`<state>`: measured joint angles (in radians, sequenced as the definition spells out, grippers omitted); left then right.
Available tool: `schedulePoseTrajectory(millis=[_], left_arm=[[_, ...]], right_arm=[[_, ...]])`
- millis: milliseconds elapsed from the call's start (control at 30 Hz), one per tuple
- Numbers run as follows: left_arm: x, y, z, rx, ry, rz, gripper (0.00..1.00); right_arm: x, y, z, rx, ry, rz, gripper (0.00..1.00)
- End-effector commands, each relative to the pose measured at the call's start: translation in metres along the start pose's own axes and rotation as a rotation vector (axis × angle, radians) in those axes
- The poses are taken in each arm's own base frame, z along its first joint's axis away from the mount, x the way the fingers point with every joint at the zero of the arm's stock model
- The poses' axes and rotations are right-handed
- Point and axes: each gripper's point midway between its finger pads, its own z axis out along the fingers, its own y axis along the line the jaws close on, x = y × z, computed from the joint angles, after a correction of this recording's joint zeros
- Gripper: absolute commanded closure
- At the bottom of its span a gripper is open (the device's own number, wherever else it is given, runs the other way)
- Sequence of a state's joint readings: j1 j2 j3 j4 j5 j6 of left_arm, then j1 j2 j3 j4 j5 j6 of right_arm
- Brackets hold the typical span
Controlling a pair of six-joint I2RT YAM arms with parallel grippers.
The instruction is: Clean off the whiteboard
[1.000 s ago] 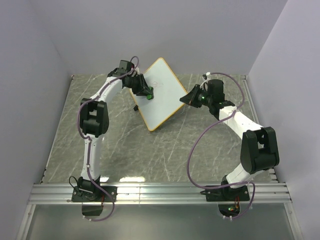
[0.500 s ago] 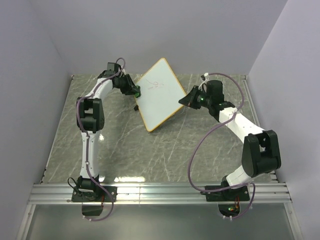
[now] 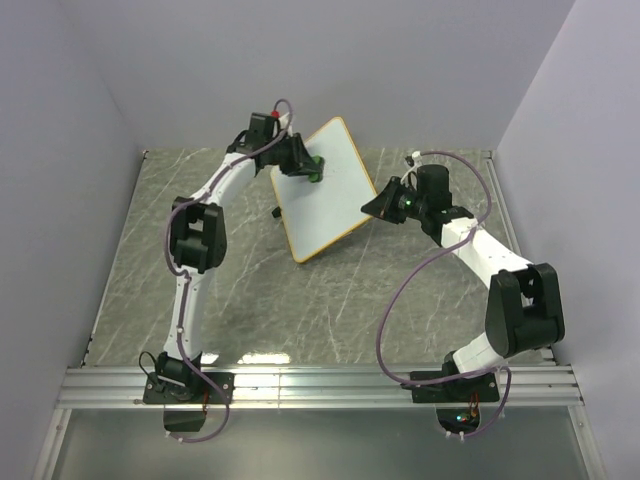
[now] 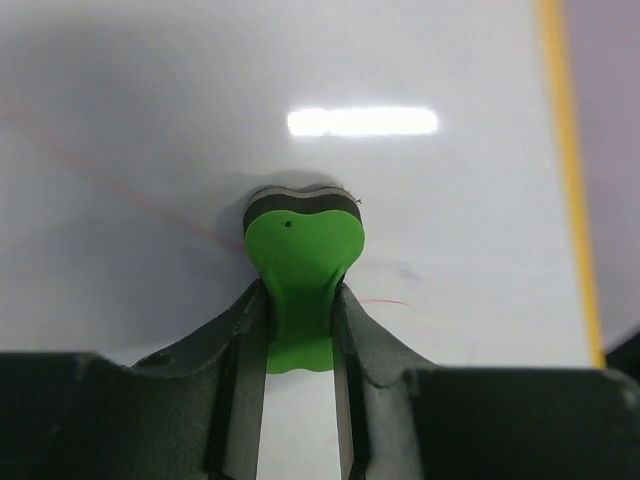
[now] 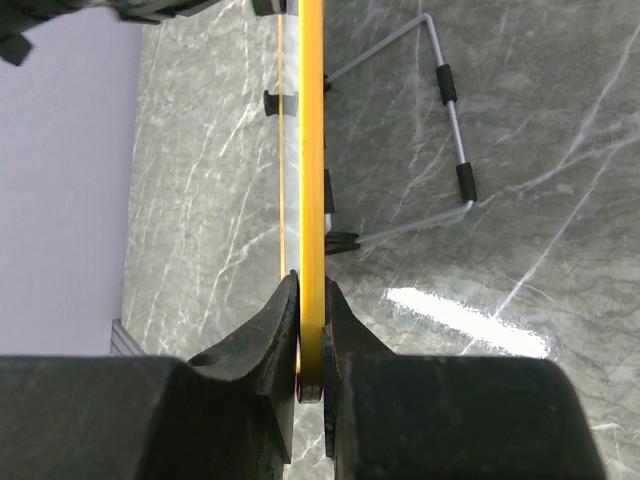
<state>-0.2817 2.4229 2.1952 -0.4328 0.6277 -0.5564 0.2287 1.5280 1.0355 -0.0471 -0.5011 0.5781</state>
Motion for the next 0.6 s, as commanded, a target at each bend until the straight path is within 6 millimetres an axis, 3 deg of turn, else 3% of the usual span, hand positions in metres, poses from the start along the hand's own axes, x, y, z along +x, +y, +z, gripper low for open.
schedulePoseTrajectory(millis=[0, 133, 233, 300, 400, 467, 567], left_arm=[[0.062, -0.081, 0.023, 0.213, 0.171, 0.030, 1.00], [0.068, -0.107, 0.017, 0.284, 0.189, 0.043, 1.00], [0.060, -0.100, 0.020, 0.218, 0.147, 0.051, 1.00], [0.052, -0.082, 0.022, 0.156, 0.124, 0.030, 1.00], [0.036, -0.037, 0.024, 0.024, 0.080, -0.009, 1.00], [0.024, 0.008, 0.026, -0.109, 0.027, -0.038, 1.00], [0.013, 0.059, 0.027, -0.219, -0.012, -0.070, 1.00]], right_arm=[[0.057, -0.052, 0.004, 0.154, 0.184, -0.086, 1.00], [0.059, -0.054, 0.005, 0.154, 0.195, -0.085, 1.00], [0.057, -0.055, 0.006, 0.156, 0.195, -0.086, 1.00], [0.057, -0.053, 0.006, 0.152, 0.196, -0.088, 1.00], [0.057, -0.053, 0.004, 0.157, 0.197, -0.092, 1.00], [0.057, -0.053, 0.000, 0.159, 0.196, -0.099, 1.00], [0.062, -0.053, -0.006, 0.164, 0.207, -0.100, 1.00]])
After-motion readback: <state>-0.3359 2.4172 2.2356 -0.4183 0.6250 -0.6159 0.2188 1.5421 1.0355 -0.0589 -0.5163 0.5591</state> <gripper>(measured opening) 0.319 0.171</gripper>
